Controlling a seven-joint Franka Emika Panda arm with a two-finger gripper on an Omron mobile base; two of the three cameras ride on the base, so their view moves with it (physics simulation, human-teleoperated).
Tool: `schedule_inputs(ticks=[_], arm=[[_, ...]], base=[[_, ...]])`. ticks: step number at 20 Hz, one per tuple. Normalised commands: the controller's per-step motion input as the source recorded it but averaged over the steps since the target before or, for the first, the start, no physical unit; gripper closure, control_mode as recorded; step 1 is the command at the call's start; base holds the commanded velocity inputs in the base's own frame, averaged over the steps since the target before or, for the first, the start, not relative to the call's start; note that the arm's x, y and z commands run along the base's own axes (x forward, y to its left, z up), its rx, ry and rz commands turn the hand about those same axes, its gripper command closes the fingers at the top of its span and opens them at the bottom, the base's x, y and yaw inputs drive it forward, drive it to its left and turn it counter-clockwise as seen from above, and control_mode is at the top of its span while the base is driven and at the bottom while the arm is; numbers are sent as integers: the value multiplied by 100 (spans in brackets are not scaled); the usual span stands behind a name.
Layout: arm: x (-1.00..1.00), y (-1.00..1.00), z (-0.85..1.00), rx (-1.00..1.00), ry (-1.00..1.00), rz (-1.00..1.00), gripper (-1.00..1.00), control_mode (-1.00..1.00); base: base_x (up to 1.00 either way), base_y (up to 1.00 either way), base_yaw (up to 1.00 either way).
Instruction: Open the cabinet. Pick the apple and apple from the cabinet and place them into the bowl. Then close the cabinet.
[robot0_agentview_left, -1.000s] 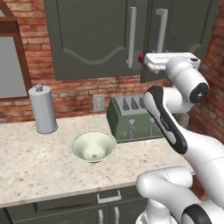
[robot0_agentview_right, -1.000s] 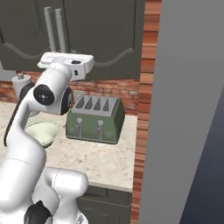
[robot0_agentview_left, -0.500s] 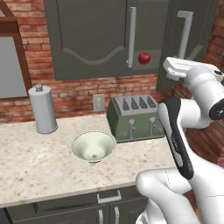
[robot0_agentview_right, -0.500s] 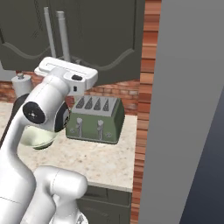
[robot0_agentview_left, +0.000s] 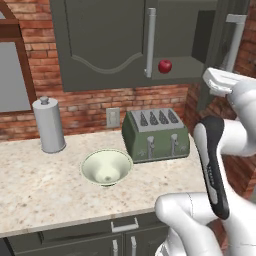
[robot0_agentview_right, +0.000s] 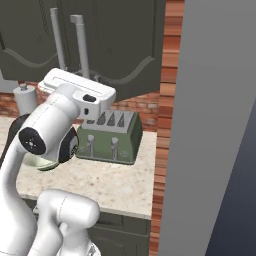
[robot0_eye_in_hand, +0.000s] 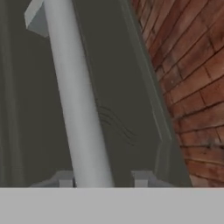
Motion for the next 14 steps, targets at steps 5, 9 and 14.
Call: schedule_inputs(ticks=[5,9,14], arm=[[-98,-16,0,0,0,-3,-100,-100],[-100,-4,0,0,0,-7,-100,-100],[-72,24,0,0,0,-16,-100,-100]], base=[[0,0,0],[0,0,0],[0,0,0]])
